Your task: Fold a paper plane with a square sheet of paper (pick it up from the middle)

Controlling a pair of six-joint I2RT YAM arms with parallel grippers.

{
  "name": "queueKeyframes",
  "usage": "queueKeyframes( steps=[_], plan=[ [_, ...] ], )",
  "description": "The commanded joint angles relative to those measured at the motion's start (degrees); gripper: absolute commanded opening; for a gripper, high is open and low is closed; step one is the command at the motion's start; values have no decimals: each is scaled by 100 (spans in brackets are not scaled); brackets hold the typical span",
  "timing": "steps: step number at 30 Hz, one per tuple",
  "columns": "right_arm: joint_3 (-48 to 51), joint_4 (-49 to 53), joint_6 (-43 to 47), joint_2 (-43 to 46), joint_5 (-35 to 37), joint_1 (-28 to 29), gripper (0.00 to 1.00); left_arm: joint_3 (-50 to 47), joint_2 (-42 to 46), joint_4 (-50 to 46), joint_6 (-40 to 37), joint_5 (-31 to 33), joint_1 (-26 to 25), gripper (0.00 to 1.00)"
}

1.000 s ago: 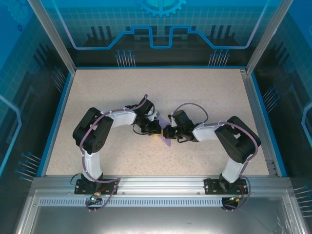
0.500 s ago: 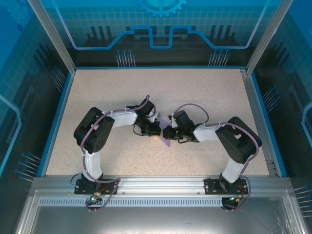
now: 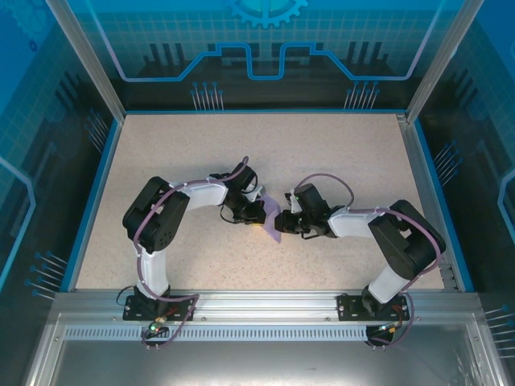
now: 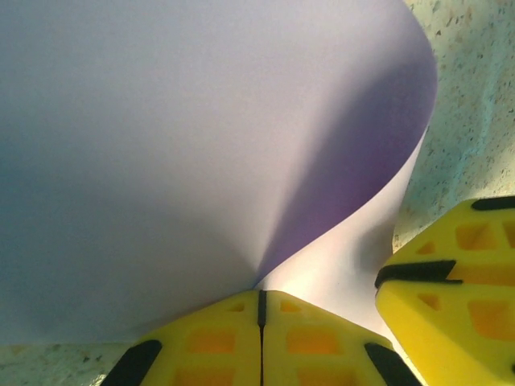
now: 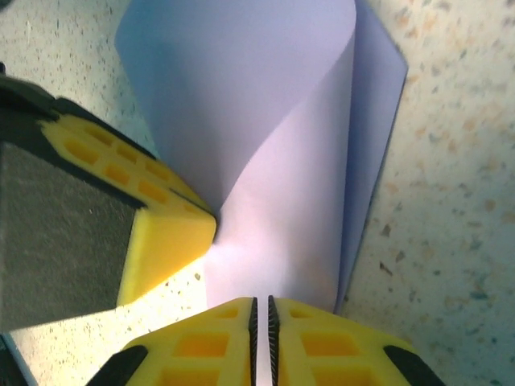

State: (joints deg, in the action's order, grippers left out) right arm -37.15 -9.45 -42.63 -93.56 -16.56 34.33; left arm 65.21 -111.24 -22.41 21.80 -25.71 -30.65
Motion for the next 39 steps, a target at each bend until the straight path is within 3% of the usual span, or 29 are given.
queueKeyframes(
  steps=[1, 24, 39],
  plan=[
    [179, -86, -94, 114, -353, -36, 12, -78, -315, -572, -189, 638, -26, 7],
    [158, 331, 169, 291, -662, 203, 11, 95, -390, -679, -341, 587, -20, 7],
    [-232, 1282, 749, -33, -578, 417, 10, 149, -328, -664, -366, 347, -20, 8]
  ],
)
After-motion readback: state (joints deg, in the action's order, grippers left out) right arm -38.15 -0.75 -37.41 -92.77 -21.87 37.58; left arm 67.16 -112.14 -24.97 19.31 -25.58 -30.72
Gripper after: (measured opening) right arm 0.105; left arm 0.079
